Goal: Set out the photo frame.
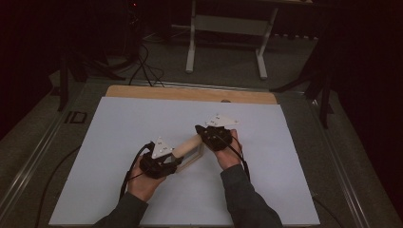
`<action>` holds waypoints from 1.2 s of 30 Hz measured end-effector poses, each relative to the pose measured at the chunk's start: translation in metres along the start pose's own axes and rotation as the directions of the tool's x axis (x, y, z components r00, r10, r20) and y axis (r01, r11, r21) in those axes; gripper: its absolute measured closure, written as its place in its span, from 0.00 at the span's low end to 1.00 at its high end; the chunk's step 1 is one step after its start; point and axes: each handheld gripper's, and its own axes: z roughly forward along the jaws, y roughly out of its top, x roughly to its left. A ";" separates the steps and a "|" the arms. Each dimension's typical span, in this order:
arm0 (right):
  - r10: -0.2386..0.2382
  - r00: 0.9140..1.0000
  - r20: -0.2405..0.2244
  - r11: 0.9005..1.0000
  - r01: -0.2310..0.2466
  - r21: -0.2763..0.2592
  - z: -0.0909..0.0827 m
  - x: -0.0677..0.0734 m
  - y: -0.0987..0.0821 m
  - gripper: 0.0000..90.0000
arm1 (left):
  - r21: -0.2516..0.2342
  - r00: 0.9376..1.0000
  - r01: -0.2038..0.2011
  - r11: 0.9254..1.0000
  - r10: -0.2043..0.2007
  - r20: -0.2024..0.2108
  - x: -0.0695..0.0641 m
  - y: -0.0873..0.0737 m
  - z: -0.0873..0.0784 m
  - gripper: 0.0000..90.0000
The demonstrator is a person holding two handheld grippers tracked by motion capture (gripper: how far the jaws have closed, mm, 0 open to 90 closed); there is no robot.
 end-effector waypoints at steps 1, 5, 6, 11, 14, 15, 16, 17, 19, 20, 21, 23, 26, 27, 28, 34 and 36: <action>-0.002 1.000 0.000 1.000 0.002 0.001 0.000 0.001 0.000 1.00 | -0.001 1.000 -0.001 1.000 0.001 -0.005 0.001 0.000 0.000 0.65; -0.017 1.000 0.011 1.000 0.017 0.010 -0.002 0.003 0.000 1.00 | -0.003 1.000 0.010 1.000 -0.010 -0.016 0.002 0.000 0.000 0.64; -0.018 1.000 0.013 1.000 0.018 0.011 -0.003 0.003 0.000 1.00 | -0.003 1.000 0.010 1.000 -0.010 -0.019 0.002 0.000 0.000 0.64; -0.027 0.999 0.021 1.000 0.027 0.015 -0.006 0.004 -0.001 1.00 | -0.001 0.999 0.019 1.000 -0.019 -0.027 0.004 -0.001 0.000 0.63; -0.014 1.000 0.016 1.000 0.014 0.010 -0.009 0.003 -0.003 1.00 | 0.000 0.999 0.021 1.000 -0.021 -0.028 0.005 -0.001 0.000 0.62; -0.012 1.000 0.014 1.000 0.012 0.007 -0.009 0.003 -0.004 1.00 | 0.001 0.999 0.023 1.000 -0.023 -0.028 0.005 -0.001 0.000 0.62; -0.011 1.000 0.012 1.000 0.011 0.006 -0.010 0.002 -0.004 1.00 | 0.002 0.999 0.023 1.000 -0.023 -0.029 0.005 -0.001 0.000 0.62; -0.008 1.000 0.012 1.000 0.008 0.008 -0.011 0.003 -0.004 1.00 | 0.002 0.999 0.024 1.000 -0.024 -0.029 0.005 -0.001 0.000 0.62; -0.012 1.000 0.013 1.000 0.012 0.010 -0.012 0.003 -0.005 1.00 | 0.002 0.999 0.025 1.000 -0.025 -0.031 0.006 -0.001 0.000 0.62; -0.012 1.000 0.013 1.000 0.012 0.011 -0.013 0.003 -0.005 1.00 | 0.001 0.999 0.028 1.000 -0.028 -0.032 0.005 -0.001 0.000 0.61; -0.011 1.000 0.013 1.000 0.010 0.012 -0.013 0.003 -0.005 1.00 | 0.002 0.999 0.028 1.000 -0.028 -0.033 0.005 -0.001 0.001 0.61; -0.007 1.000 0.013 1.000 0.007 0.012 -0.015 0.003 -0.006 1.00 | 0.006 0.999 0.026 1.000 -0.026 -0.039 0.006 -0.001 0.001 0.61; 0.004 1.000 0.004 1.000 -0.004 0.009 -0.017 0.003 -0.007 1.00 | 0.008 0.999 0.031 0.999 -0.031 -0.043 0.006 -0.001 0.002 0.61; 0.004 1.000 0.002 1.000 -0.004 0.008 -0.018 0.003 -0.008 1.00 | 0.011 0.998 0.031 0.999 -0.031 -0.046 0.007 -0.001 0.002 0.61; 0.001 1.000 0.001 1.000 -0.001 0.008 -0.018 0.003 -0.008 1.00 | 0.013 0.998 0.033 0.999 -0.032 -0.049 0.007 -0.001 0.002 0.61; -0.004 1.000 0.007 1.000 0.004 0.008 -0.021 0.004 -0.010 1.00 | 0.007 0.997 0.051 0.999 -0.051 -0.055 0.009 -0.001 0.002 0.62; 0.001 1.000 0.005 1.000 -0.001 0.007 -0.022 0.005 -0.010 1.00 | 0.008 0.997 0.050 0.999 -0.049 -0.055 0.009 -0.001 0.003 0.62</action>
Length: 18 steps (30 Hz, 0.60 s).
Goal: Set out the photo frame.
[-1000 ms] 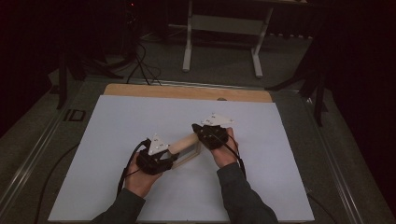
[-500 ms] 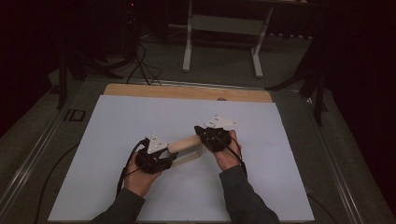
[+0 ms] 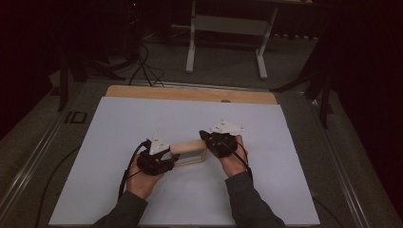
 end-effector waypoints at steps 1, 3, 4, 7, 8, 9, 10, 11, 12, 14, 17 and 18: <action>0.002 1.000 0.000 1.000 -0.002 0.001 -0.001 0.000 0.000 1.00 | 0.000 1.000 0.001 1.000 -0.001 0.000 0.000 0.000 0.000 0.61; -0.001 1.000 0.002 1.000 0.001 0.004 -0.001 0.001 0.000 1.00 | 0.002 1.000 -0.001 1.000 0.001 0.001 0.000 0.000 0.000 0.61; -0.005 1.000 0.002 1.000 0.005 0.005 -0.001 0.001 0.000 1.00 | 0.005 1.000 -0.001 1.000 0.001 0.001 0.000 0.000 0.000 0.61; -0.005 1.000 0.005 1.000 0.005 0.006 -0.001 0.001 0.001 0.99 | 0.005 1.000 0.001 1.000 -0.001 0.001 0.000 0.000 0.001 0.61; 0.003 1.000 0.005 1.000 -0.003 0.002 -0.002 0.001 0.001 0.98 | 0.005 1.000 0.001 1.000 -0.001 0.002 0.001 0.000 0.001 0.61; 0.005 1.000 0.003 1.000 -0.005 -0.005 -0.003 0.000 0.001 0.97 | 0.005 1.000 0.002 1.000 -0.002 0.003 0.001 0.000 0.001 0.61; 0.008 1.000 0.002 1.000 -0.008 -0.009 -0.004 0.000 0.001 0.95 | 0.004 1.000 0.004 1.000 -0.004 0.004 0.001 0.000 0.001 0.61; 0.005 1.000 0.002 1.000 -0.005 -0.014 -0.005 -0.001 0.002 0.93 | 0.004 1.000 0.004 1.000 -0.004 0.004 0.001 0.000 0.001 0.61; 0.005 1.000 0.003 1.000 -0.005 -0.018 -0.007 -0.001 0.002 0.91 | 0.004 1.000 0.005 1.000 -0.005 0.005 0.001 0.000 0.001 0.61; 0.005 1.000 0.012 1.000 -0.005 -0.028 -0.011 -0.001 0.003 0.84 | 0.003 1.000 0.007 1.000 -0.007 0.005 0.001 0.000 0.001 0.61; 0.007 1.000 0.012 0.999 -0.007 -0.039 -0.017 -0.003 0.002 0.75 | 0.004 1.000 0.006 1.000 -0.006 0.006 0.001 0.000 0.001 0.61; 0.006 1.000 0.008 0.999 -0.005 -0.042 -0.019 -0.004 0.001 0.71 | 0.005 1.000 0.007 1.000 -0.007 0.006 0.001 0.000 0.001 0.61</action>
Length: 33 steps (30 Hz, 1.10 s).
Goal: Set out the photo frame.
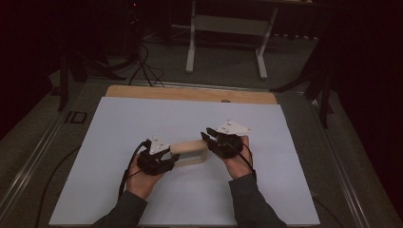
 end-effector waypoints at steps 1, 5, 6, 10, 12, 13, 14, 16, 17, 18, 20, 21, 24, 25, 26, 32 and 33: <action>0.000 1.000 0.000 1.000 0.000 0.000 0.000 0.000 0.000 0.71 | 0.000 1.000 0.000 1.000 0.000 0.000 0.000 0.000 0.000 0.61; -0.004 1.000 -0.024 1.000 0.003 -0.004 -0.005 -0.003 -0.007 0.55 | 0.000 1.000 0.002 1.000 -0.002 -0.002 0.000 0.000 0.000 0.61; -0.005 0.999 -0.037 1.000 0.005 -0.003 -0.005 -0.004 -0.009 0.53 | -0.001 1.000 0.001 1.000 -0.001 -0.003 0.000 0.000 0.000 0.62; -0.029 0.997 -0.077 1.000 0.029 0.002 -0.005 -0.003 -0.014 0.51 | 0.000 1.000 0.002 1.000 -0.002 -0.003 0.000 0.000 0.000 0.62; -0.041 0.995 -0.093 0.999 0.042 0.002 -0.005 -0.002 -0.016 0.49 | 0.000 1.000 0.002 1.000 -0.002 -0.002 0.001 0.000 0.000 0.62; -0.043 0.994 -0.100 0.999 0.044 0.002 -0.005 -0.001 -0.017 0.48 | 0.000 1.000 0.002 1.000 -0.002 -0.002 0.001 0.000 0.000 0.62; -0.047 0.992 -0.115 0.999 0.048 0.005 -0.005 -0.001 -0.018 0.47 | 0.001 1.000 0.002 1.000 -0.002 -0.002 0.001 0.000 0.000 0.62; -0.056 0.989 -0.134 0.998 0.058 0.014 -0.004 0.000 -0.019 0.45 | 0.002 1.000 0.000 1.000 0.000 -0.002 0.001 0.000 0.000 0.62; -0.058 0.988 -0.140 0.998 0.061 0.014 -0.003 0.001 -0.020 0.45 | 0.003 1.000 0.000 1.000 0.000 -0.003 0.001 0.000 0.000 0.62; -0.062 0.986 -0.152 0.998 0.066 0.019 -0.002 0.001 -0.021 0.43 | 0.003 1.000 0.000 1.000 0.000 -0.003 0.001 0.000 0.000 0.62; -0.065 0.985 -0.162 0.997 0.070 0.025 -0.001 0.001 -0.021 0.42 | 0.002 1.000 -0.001 1.000 0.001 -0.003 0.001 0.000 0.000 0.62; -0.064 0.984 -0.165 0.997 0.069 0.028 0.000 0.001 -0.022 0.41 | 0.001 1.000 0.000 1.000 0.000 -0.003 0.001 0.000 0.000 0.62; -0.060 0.982 -0.180 0.997 0.067 0.036 0.003 0.000 -0.023 0.40 | 0.002 1.000 0.000 1.000 0.000 -0.005 0.001 0.000 0.000 0.62; -0.060 0.981 -0.184 0.997 0.068 0.039 0.004 -0.001 -0.024 0.40 | 0.003 1.000 -0.002 1.000 0.002 -0.005 0.001 0.000 0.000 0.62; -0.054 0.980 -0.189 0.997 0.063 0.043 0.006 -0.001 -0.024 0.39 | 0.003 1.000 -0.002 1.000 0.002 -0.005 0.001 0.000 0.000 0.62; -0.055 0.979 -0.196 0.996 0.066 0.053 0.012 -0.002 -0.027 0.39 | 0.003 1.000 -0.003 1.000 0.003 -0.008 0.001 0.000 0.001 0.62; -0.051 0.978 -0.201 0.997 0.063 0.050 0.012 -0.002 -0.028 0.38 | 0.003 1.000 -0.003 1.000 0.003 -0.008 0.002 0.000 0.001 0.62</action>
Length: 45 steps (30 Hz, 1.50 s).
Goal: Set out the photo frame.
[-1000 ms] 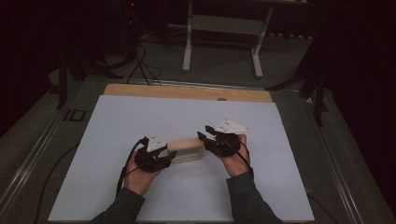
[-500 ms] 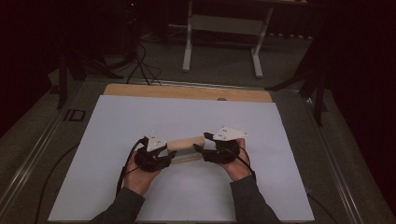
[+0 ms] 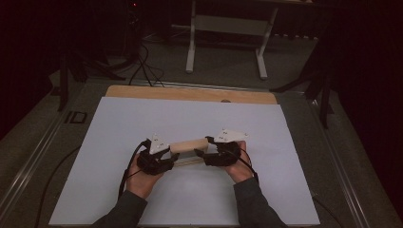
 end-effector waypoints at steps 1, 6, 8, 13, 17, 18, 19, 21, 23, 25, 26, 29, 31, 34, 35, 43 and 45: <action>0.003 1.000 -0.006 1.000 -0.003 -0.001 0.001 -0.001 -0.001 0.38 | 0.000 1.000 0.000 1.000 0.000 0.000 0.000 0.000 0.000 0.62; 0.003 1.000 -0.009 1.000 -0.003 0.016 0.004 -0.002 -0.005 0.38 | 0.000 1.000 0.002 1.000 -0.002 -0.001 0.001 0.000 0.000 0.63; 0.001 1.000 -0.005 1.000 -0.001 0.020 0.006 -0.002 -0.005 0.38 | 0.001 1.000 0.002 1.000 -0.002 -0.002 0.001 0.000 0.000 0.63; 0.001 1.000 -0.015 1.000 -0.001 0.015 0.010 -0.004 -0.006 0.37 | 0.002 1.000 0.001 1.000 -0.001 -0.001 0.002 0.000 0.000 0.64; -0.016 1.000 -0.019 1.000 0.016 0.020 0.015 -0.005 -0.007 0.37 | 0.002 1.000 -0.001 1.000 0.001 0.001 0.002 0.000 0.000 0.64; -0.015 1.000 -0.019 1.000 0.015 0.021 0.016 -0.005 -0.007 0.36 | 0.002 1.000 -0.001 1.000 0.001 0.002 0.002 0.000 0.000 0.64; -0.015 1.000 -0.019 1.000 0.015 0.019 0.016 -0.004 -0.007 0.36 | 0.002 1.000 -0.001 1.000 0.001 0.002 0.002 0.000 0.000 0.64; -0.017 1.000 -0.020 1.000 0.017 0.020 0.016 -0.005 -0.007 0.36 | 0.003 1.000 -0.002 1.000 0.002 0.002 0.002 0.000 0.000 0.64; -0.016 1.000 -0.022 1.000 0.016 0.019 0.016 -0.005 -0.007 0.38 | 0.002 1.000 -0.002 1.000 0.002 0.003 0.003 0.000 0.000 0.64; -0.018 1.000 -0.013 1.000 0.018 0.021 0.015 -0.005 -0.007 0.40 | 0.003 1.000 -0.003 1.000 0.003 0.003 0.003 0.000 0.000 0.64; -0.018 1.000 -0.013 1.000 0.018 0.021 0.015 -0.005 -0.007 0.40 | 0.003 1.000 -0.003 1.000 0.003 0.003 0.003 0.000 0.000 0.64; -0.012 1.000 -0.005 1.000 0.012 0.022 0.014 -0.003 -0.007 0.43 | 0.000 1.000 0.002 1.000 -0.002 0.008 0.004 0.000 0.000 0.64; -0.009 1.000 -0.007 1.000 0.009 0.020 0.013 -0.003 -0.008 0.44 | 0.000 1.000 0.003 1.000 -0.003 0.011 0.005 0.000 0.000 0.63; -0.009 1.000 -0.007 1.000 0.009 0.018 0.011 -0.004 -0.008 0.47 | -0.002 1.000 0.007 1.000 -0.007 0.016 0.006 0.000 0.000 0.63; -0.006 1.000 -0.008 1.000 0.006 0.017 0.011 -0.003 -0.009 0.47 | -0.002 1.000 0.007 1.000 -0.007 0.016 0.006 0.000 0.000 0.62; -0.022 1.000 -0.005 1.000 0.022 0.019 0.008 -0.003 -0.010 0.52 | -0.002 1.000 0.012 1.000 -0.012 0.021 0.008 0.001 0.001 0.61; -0.020 1.000 -0.008 1.000 0.020 0.017 0.007 -0.003 -0.010 0.53 | -0.004 0.999 0.019 1.000 -0.019 0.025 0.010 0.001 0.002 0.61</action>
